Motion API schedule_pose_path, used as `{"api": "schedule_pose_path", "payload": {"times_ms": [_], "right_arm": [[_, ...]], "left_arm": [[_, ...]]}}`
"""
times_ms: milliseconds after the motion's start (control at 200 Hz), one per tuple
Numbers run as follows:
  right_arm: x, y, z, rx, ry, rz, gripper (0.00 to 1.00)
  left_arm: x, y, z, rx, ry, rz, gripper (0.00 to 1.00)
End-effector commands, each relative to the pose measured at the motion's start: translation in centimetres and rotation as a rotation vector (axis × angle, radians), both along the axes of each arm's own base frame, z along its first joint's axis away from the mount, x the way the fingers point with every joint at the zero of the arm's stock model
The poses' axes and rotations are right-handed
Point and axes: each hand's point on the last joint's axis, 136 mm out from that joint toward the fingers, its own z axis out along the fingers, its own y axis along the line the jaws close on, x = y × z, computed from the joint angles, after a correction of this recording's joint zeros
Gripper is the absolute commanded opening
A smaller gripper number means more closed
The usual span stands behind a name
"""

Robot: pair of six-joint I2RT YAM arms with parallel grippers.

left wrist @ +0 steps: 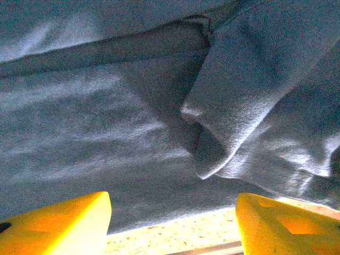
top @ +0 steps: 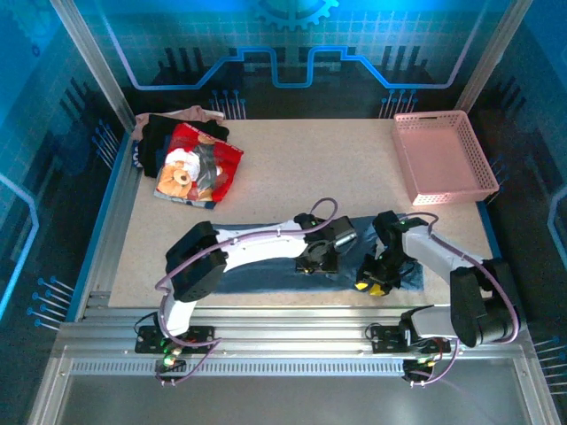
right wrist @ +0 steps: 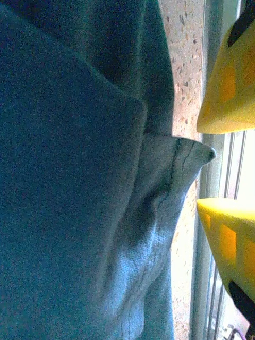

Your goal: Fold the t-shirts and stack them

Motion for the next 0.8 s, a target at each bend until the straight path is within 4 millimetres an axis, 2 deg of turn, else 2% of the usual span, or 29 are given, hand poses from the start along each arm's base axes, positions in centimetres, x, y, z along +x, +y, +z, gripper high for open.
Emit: {"api": "schedule_pose_path", "payload": {"times_ms": [0, 90, 165, 280, 375, 495, 750, 795], "right_arm": [[0.6, 0.2, -0.1, -0.027, -0.003, 0.0, 0.27], [0.8, 0.0, -0.2, -0.051, -0.01, -0.002, 0.09], [0.8, -0.2, 0.1, -0.062, -0.019, -0.006, 0.0], [1.0, -1.1, 1.3, -0.099, -0.055, 0.002, 0.0], [1.0, -1.7, 2.1, -0.109, -0.07, -0.004, 0.0], [1.0, -2.4, 2.5, -0.126, -0.079, -0.017, 0.0], [0.3, -3.7, 1.3, -0.168, -0.039, -0.041, 0.0], [0.3, -3.9, 1.1, -0.175, -0.035, -0.044, 0.08]], "left_arm": [[0.4, 0.3, 0.2, -0.106, 0.009, 0.117, 0.65], [0.5, 2.3, -0.1, -0.085, -0.007, 0.162, 0.65], [0.5, 4.0, -0.5, -0.066, -0.01, 0.194, 0.65], [0.3, 6.5, -1.3, -0.036, -0.008, 0.231, 0.66], [0.1, 7.5, -1.9, -0.024, -0.001, 0.246, 0.66], [0.0, 7.8, -2.5, -0.015, 0.006, 0.249, 0.66], [-0.4, 8.4, -3.5, 0.012, 0.023, 0.253, 0.66], [-0.5, 8.6, -3.6, 0.013, 0.025, 0.256, 0.66]]}}
